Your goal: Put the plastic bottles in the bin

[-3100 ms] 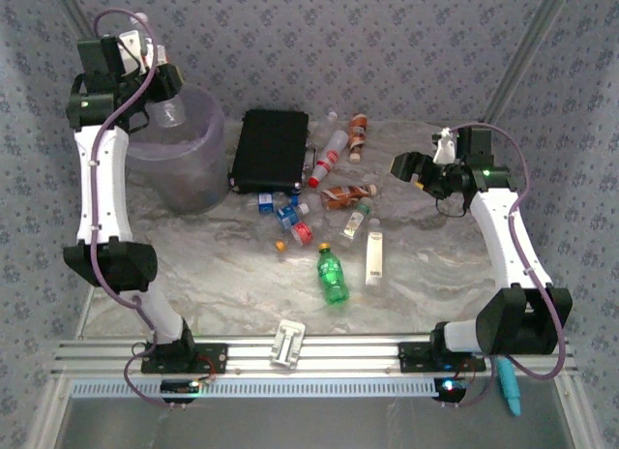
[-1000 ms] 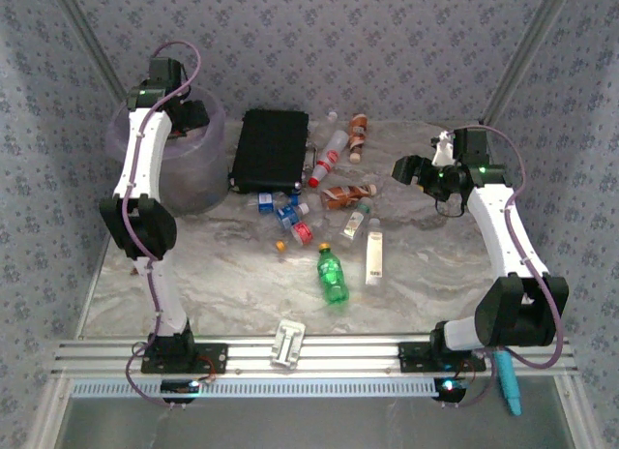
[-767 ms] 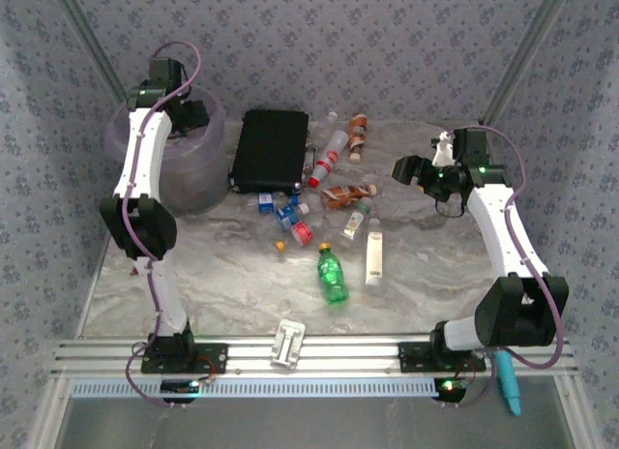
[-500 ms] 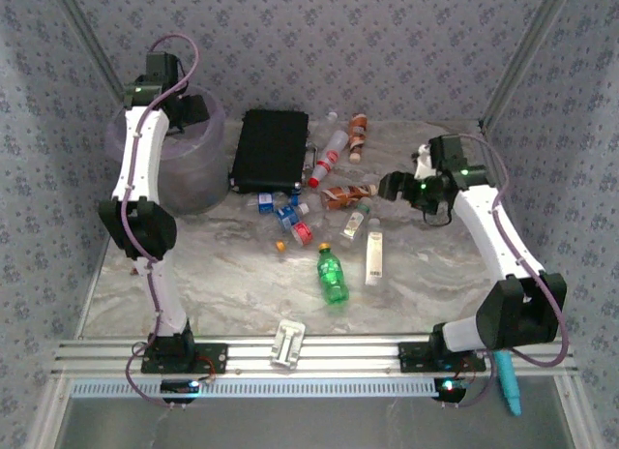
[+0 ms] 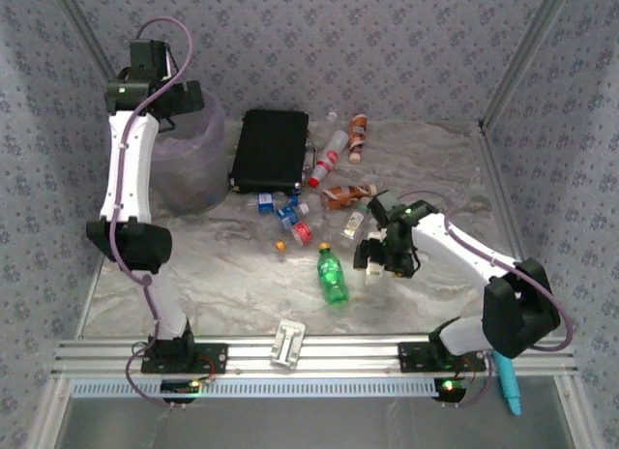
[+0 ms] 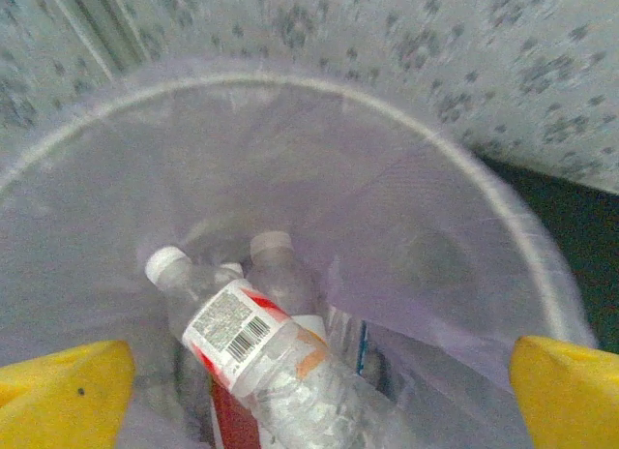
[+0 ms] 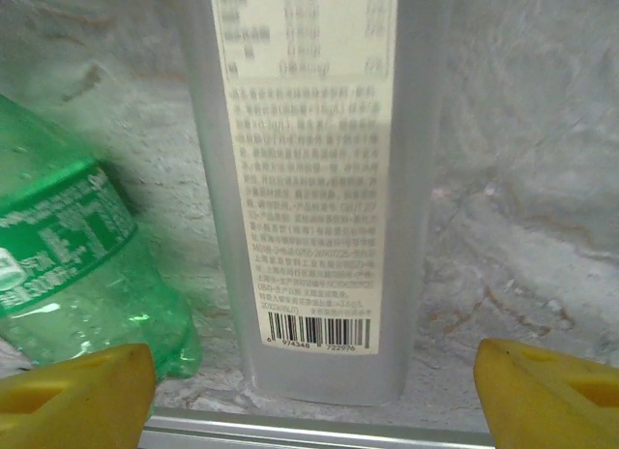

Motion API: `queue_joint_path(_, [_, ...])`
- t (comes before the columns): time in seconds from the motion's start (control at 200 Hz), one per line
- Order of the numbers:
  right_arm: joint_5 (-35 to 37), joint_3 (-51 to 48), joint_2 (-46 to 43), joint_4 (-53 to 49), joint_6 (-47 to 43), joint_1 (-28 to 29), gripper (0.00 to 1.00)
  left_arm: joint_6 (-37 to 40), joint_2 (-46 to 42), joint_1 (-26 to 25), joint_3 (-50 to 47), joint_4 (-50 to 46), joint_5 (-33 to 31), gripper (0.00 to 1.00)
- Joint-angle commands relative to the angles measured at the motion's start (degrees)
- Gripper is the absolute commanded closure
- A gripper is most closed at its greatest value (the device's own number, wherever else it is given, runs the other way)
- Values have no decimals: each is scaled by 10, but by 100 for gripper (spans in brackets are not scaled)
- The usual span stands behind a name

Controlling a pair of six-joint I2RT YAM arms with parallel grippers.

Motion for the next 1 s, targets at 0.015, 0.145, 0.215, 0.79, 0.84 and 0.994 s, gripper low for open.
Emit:
queue_joint_path(0.015, [15, -19, 29, 37, 48, 11, 14, 42, -103, -72, -42, 36, -58, 0])
queue_joint_path(0.145, [56, -40, 52, 64, 50, 16, 16, 18, -184, -132, -157, 84, -37, 0])
queue_joint_path(0.215, [64, -52, 58, 84, 54, 15, 17, -32, -240, -145, -267, 140, 31, 0])
queue_joint_path(0.79, [98, -49, 63, 66, 52, 18, 37, -262, -293, -261, -591, 383, 142, 0])
queue_joint_path(0.84, [104, -42, 51, 47, 49, 17, 39, -259, -284, -263, -575, 372, 140, 0])
queue_joint_path(0.994, [93, -9, 0, -9, 21, -6, 45, -249, -285, -265, -553, 360, 136, 0])
